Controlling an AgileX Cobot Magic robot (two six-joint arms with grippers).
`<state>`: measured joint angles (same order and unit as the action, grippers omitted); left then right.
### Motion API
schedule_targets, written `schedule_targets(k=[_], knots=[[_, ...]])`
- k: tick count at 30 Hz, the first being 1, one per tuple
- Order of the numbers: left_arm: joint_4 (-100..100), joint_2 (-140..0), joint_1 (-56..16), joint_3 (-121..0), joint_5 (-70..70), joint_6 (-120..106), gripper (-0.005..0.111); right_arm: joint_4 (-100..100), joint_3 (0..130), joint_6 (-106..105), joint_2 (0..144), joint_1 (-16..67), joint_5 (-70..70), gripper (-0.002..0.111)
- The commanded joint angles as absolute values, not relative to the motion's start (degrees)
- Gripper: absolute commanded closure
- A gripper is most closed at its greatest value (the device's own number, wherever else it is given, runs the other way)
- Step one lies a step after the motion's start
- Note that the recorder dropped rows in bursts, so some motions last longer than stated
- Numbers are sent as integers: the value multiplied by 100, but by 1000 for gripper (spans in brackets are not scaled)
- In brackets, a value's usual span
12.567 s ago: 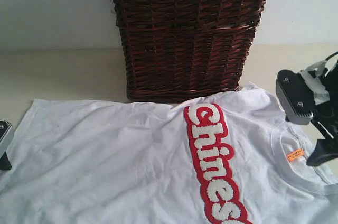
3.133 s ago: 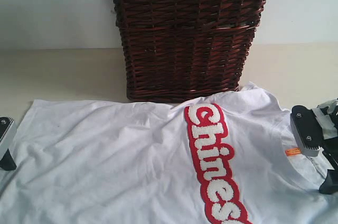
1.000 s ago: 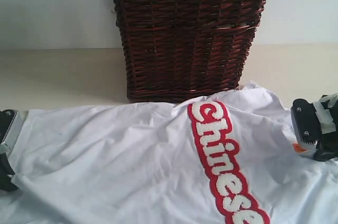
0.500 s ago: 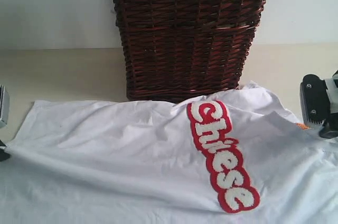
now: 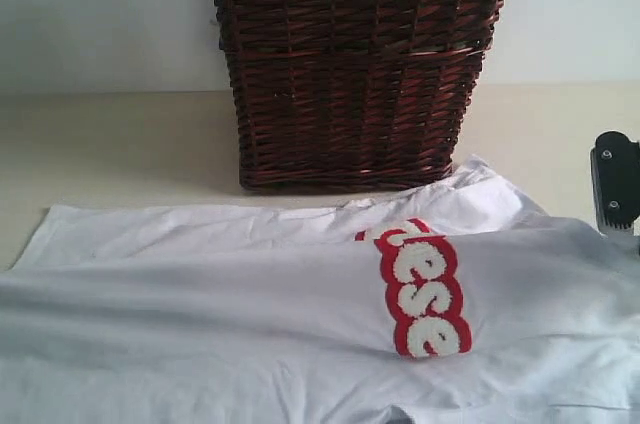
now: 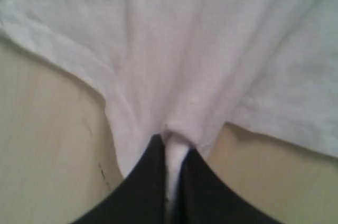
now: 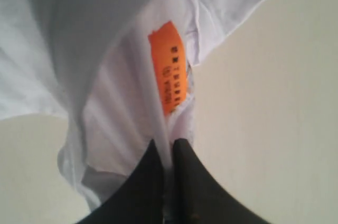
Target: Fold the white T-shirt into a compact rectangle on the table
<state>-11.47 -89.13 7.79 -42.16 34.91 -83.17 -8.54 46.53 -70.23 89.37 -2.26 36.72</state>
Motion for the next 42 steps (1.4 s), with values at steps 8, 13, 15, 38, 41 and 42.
schedule_targets(k=[8, 13, 15, 38, 41, 42], knots=[[835, -8643, 804, -4575, 2874, -7412, 107, -1303, 4693, -6786, 8171, -262, 2630, 108], [684, -8643, 794, -4924, 2573, -7452, 107, 0, 4693, -7542, 8155, -262, 2631, 108], [333, -8643, 773, -4978, 2547, -7523, 107, 743, 4693, -8235, 8194, -262, 2934, 108], [-1420, -6669, 230, -5331, 2658, -7781, 107, 2413, 5248, -8816, 7051, -262, 4164, 108], [-1420, -6377, 230, -5331, 2645, -7781, 107, 2413, 5384, -8642, 6879, -262, 4070, 108], [-1420, -6277, 230, -5331, 2639, -7781, 107, 2390, 5411, -8550, 6822, -262, 4006, 108]])
